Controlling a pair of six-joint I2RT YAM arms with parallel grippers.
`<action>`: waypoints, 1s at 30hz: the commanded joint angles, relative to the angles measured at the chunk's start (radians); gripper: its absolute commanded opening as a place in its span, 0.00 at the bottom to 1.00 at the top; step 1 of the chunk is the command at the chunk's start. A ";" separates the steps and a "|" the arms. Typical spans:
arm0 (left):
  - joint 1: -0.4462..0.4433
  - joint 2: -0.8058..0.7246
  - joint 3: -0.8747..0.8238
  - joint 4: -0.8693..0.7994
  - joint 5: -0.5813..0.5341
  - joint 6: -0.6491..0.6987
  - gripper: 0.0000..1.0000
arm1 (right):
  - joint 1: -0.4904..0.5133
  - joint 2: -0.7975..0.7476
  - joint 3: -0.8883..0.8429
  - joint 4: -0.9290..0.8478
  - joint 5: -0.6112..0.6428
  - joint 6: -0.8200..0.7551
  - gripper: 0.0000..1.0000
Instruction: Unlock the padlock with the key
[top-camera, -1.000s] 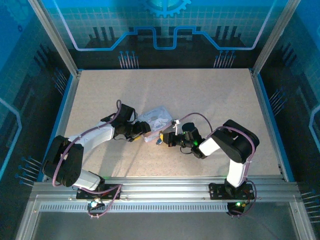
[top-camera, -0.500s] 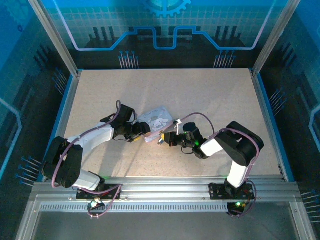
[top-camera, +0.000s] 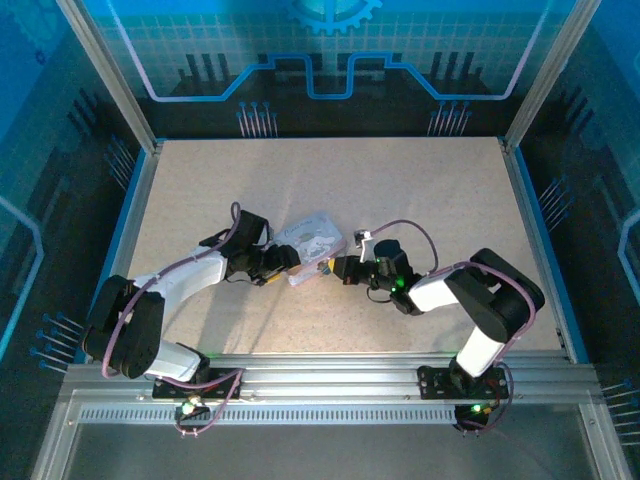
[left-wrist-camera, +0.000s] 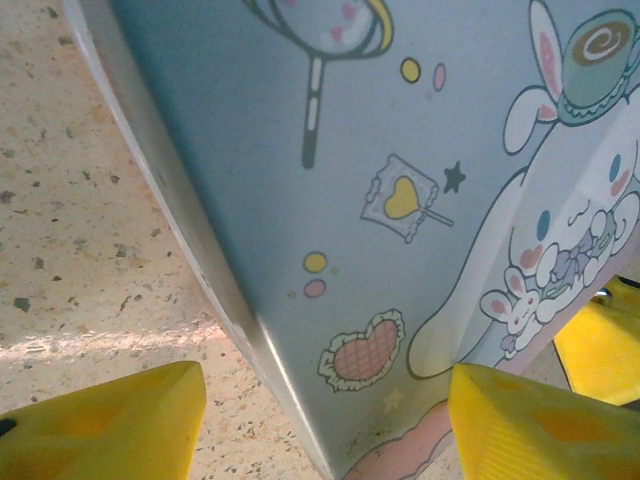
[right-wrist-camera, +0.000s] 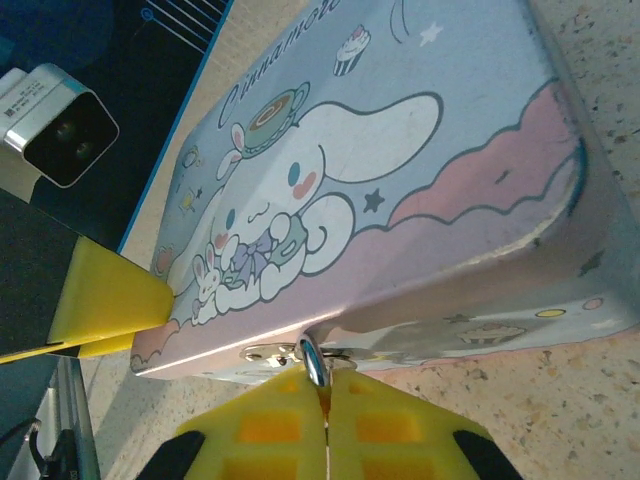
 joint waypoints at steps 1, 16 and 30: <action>-0.006 -0.014 -0.025 -0.055 -0.015 -0.010 0.66 | -0.017 -0.045 -0.009 -0.020 0.015 -0.002 0.08; 0.000 -0.083 0.093 -0.111 -0.062 0.012 0.75 | -0.039 -0.357 -0.010 -0.431 0.000 -0.154 0.08; 0.059 -0.246 0.099 -0.134 -0.143 0.035 0.88 | -0.059 -0.720 0.027 -1.007 -0.026 -0.259 0.09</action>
